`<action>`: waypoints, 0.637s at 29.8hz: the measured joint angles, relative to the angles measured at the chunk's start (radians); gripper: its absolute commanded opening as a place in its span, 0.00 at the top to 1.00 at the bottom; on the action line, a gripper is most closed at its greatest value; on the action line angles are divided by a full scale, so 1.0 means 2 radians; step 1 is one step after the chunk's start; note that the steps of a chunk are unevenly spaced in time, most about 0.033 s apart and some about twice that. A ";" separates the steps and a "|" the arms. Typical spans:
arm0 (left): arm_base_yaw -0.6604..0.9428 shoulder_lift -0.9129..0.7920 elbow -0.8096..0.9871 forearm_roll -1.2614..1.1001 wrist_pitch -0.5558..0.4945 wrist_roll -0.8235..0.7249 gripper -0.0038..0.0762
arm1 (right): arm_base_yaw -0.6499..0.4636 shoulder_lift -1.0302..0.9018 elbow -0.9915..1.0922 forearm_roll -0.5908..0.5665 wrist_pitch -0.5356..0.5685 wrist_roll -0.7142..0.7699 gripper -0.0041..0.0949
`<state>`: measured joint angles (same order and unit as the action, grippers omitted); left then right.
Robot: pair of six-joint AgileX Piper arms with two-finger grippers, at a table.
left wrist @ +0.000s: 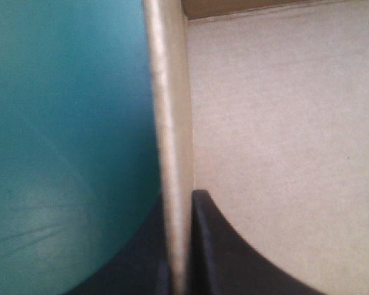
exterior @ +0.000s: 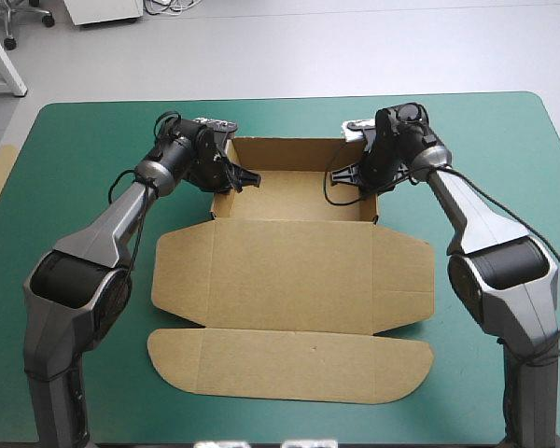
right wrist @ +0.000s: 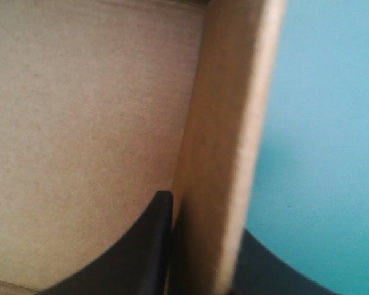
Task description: Fold the box
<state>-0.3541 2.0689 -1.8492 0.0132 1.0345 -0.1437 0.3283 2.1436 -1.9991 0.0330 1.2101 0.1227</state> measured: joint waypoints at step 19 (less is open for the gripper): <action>0.007 -0.021 -0.051 -0.002 0.038 0.035 0.31 | 0.008 -0.037 -0.027 -0.011 0.014 -0.006 0.53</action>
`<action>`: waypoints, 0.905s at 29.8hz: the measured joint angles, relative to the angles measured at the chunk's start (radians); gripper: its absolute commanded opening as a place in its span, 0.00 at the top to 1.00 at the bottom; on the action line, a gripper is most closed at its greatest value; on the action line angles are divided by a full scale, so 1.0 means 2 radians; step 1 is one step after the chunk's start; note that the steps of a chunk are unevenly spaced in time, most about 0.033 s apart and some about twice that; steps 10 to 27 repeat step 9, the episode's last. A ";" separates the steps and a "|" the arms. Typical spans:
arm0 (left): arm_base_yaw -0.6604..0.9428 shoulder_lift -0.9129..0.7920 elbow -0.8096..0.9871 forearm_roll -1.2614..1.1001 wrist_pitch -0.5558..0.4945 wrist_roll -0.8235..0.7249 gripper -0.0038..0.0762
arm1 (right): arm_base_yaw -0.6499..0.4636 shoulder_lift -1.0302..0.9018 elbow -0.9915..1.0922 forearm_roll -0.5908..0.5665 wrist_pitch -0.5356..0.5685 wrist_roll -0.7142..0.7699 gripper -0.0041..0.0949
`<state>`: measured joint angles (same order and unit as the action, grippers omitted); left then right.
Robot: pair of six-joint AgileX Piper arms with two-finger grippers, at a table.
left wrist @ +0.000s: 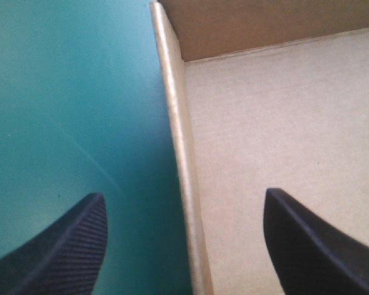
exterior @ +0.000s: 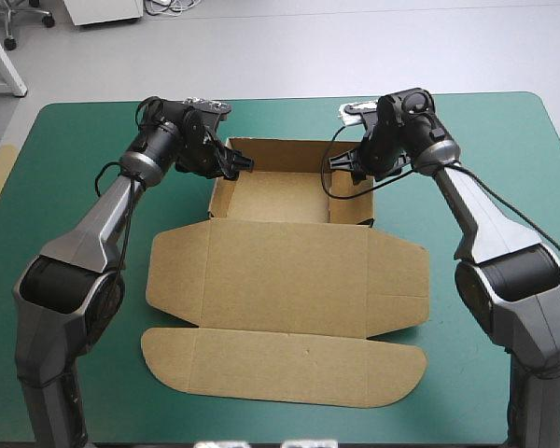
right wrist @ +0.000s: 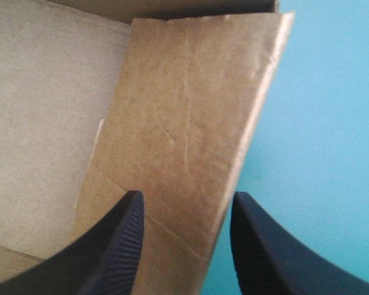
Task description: Fold the box
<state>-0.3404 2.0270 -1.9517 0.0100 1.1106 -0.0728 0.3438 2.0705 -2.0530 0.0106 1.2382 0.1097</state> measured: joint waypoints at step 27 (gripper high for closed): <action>0.000 -0.066 0.029 0.008 -0.006 0.004 0.37 | 0.000 -0.068 0.004 -0.030 0.002 0.000 0.53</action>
